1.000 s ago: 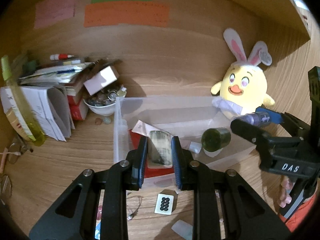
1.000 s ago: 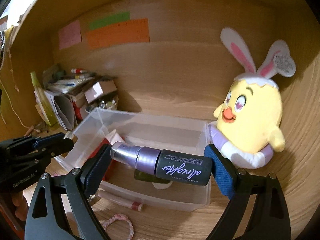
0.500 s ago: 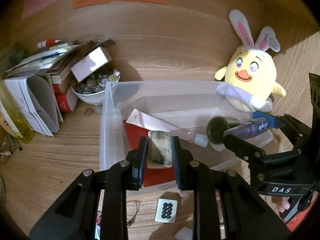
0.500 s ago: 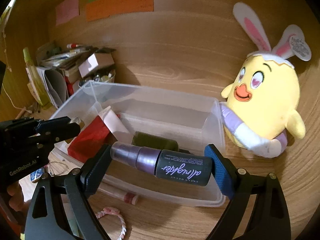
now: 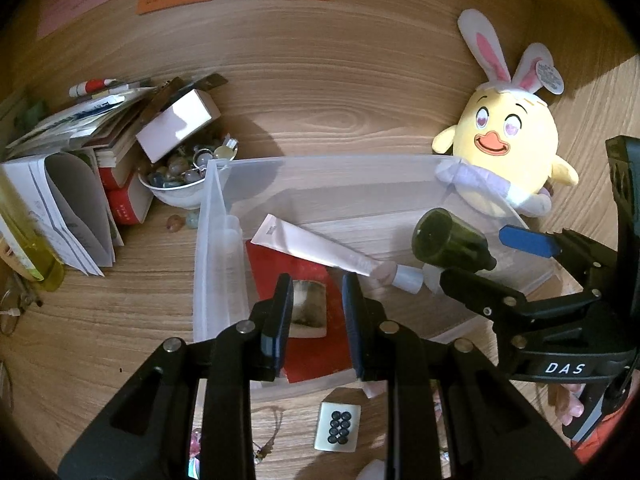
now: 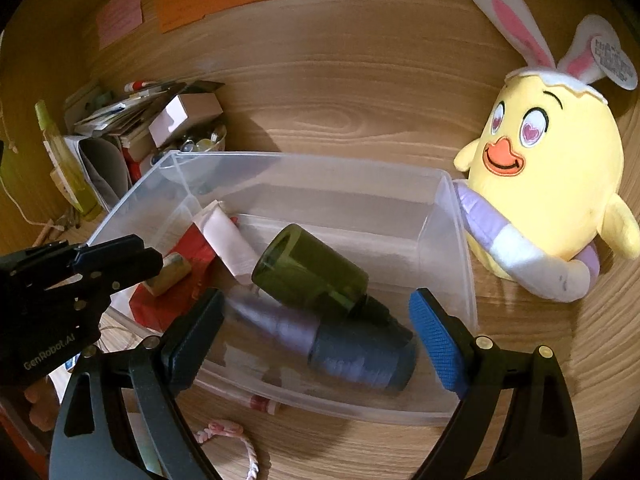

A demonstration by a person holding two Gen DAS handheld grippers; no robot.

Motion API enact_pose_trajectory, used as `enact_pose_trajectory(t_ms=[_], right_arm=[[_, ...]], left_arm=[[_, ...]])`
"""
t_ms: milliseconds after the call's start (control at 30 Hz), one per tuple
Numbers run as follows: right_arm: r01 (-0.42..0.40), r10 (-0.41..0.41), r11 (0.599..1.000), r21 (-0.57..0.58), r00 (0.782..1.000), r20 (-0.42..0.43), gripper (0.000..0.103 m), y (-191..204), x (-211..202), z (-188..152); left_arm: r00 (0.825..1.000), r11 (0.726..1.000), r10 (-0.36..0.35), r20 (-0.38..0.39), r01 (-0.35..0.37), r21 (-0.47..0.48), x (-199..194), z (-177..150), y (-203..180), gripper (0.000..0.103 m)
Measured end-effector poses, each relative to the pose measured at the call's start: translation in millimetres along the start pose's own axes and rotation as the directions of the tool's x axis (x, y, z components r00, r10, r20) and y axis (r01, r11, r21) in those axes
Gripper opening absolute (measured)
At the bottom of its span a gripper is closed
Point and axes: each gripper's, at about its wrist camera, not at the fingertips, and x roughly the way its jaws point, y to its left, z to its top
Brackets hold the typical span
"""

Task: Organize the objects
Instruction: 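Carry the clear case and purple spray bottle over the clear box and release both, then withdraw both open tools from the clear box toward the remaining desk items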

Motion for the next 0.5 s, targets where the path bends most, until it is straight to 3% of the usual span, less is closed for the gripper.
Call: enact_pose_trajectory(t_ms=[100, 500], right_arm=[[-0.002, 0.002, 1.0, 0.004, 1.0, -0.006, 0.093, -1, -1, 0], [0.031, -0.03, 0.999, -0.043, 0.999, 0.031, 0.094, 11, -17, 0]], left_arm=[[1.0, 1.0, -0.005, 0.002, 0.005, -0.006, -2, 0, 1, 0.027], [0.996, 0.999, 0.009, 0.09, -0.012, 0.035, -41, -1, -11, 0.063]])
